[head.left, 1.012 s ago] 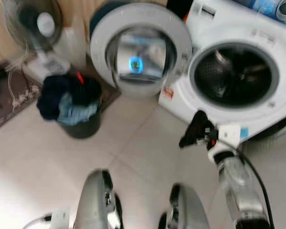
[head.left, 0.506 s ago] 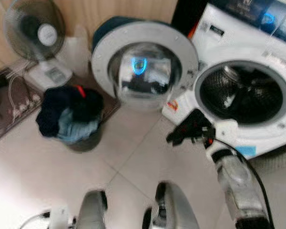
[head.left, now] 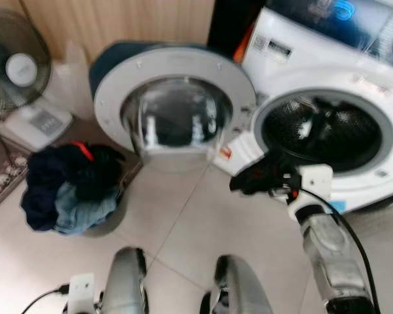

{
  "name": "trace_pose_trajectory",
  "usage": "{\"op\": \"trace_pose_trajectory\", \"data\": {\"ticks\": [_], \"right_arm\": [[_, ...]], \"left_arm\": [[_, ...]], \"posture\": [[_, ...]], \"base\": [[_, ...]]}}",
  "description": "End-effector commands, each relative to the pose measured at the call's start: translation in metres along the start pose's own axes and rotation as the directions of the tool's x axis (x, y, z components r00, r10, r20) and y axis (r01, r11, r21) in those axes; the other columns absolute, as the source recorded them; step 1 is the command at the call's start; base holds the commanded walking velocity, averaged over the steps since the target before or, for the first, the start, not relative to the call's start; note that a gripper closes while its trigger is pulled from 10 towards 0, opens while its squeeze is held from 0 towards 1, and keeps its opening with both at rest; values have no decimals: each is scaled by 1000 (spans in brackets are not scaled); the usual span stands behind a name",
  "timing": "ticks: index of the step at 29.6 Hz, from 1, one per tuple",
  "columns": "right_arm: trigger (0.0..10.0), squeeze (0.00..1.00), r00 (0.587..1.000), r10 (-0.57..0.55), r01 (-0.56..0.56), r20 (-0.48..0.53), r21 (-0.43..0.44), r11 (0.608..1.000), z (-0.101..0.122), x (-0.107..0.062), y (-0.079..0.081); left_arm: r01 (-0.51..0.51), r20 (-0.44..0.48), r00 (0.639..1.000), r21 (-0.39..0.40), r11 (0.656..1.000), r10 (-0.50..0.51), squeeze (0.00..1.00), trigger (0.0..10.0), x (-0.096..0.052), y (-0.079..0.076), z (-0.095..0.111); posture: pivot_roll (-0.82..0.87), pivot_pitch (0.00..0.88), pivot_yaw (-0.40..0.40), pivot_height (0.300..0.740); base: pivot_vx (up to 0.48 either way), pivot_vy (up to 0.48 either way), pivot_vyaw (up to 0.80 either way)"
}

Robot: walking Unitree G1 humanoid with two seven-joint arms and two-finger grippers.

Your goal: Clothes washing

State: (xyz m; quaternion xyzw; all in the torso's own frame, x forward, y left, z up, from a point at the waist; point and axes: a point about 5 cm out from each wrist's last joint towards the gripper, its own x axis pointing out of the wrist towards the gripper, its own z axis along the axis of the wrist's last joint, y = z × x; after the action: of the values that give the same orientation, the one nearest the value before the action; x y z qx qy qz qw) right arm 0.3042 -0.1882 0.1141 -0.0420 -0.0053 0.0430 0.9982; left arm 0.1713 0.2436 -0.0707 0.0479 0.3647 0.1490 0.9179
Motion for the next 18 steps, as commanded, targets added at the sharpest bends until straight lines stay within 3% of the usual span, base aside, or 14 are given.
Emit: {"op": "trace_pose_trajectory", "data": {"ticks": [1, 3, 18], "right_arm": [[10000, 0, 1000, -2, 2, -18, -1, 1000, -4, -3, -2], [10000, 0, 1000, -2, 2, -12, 0, 1000, -4, -3, -1], [10000, 0, 1000, -2, 2, 6, 2, 1000, -2, -5, -1]], "left_arm": [[16, -60, 998, -2, 1000, -16, 0, 10000, -6, -4, -16], [14, -59, 998, -2, 1000, -14, 0, 10000, -6, -3, -16], [15, -45, 999, 2, 1000, -15, 0, 10000, -6, -4, -15]], "posture": [[93, 255, -107, 577], [93, 256, -106, 577], [94, 258, -106, 577]], "base": [[0, 0, -719], [0, 0, -719], [0, 0, 0]]}}
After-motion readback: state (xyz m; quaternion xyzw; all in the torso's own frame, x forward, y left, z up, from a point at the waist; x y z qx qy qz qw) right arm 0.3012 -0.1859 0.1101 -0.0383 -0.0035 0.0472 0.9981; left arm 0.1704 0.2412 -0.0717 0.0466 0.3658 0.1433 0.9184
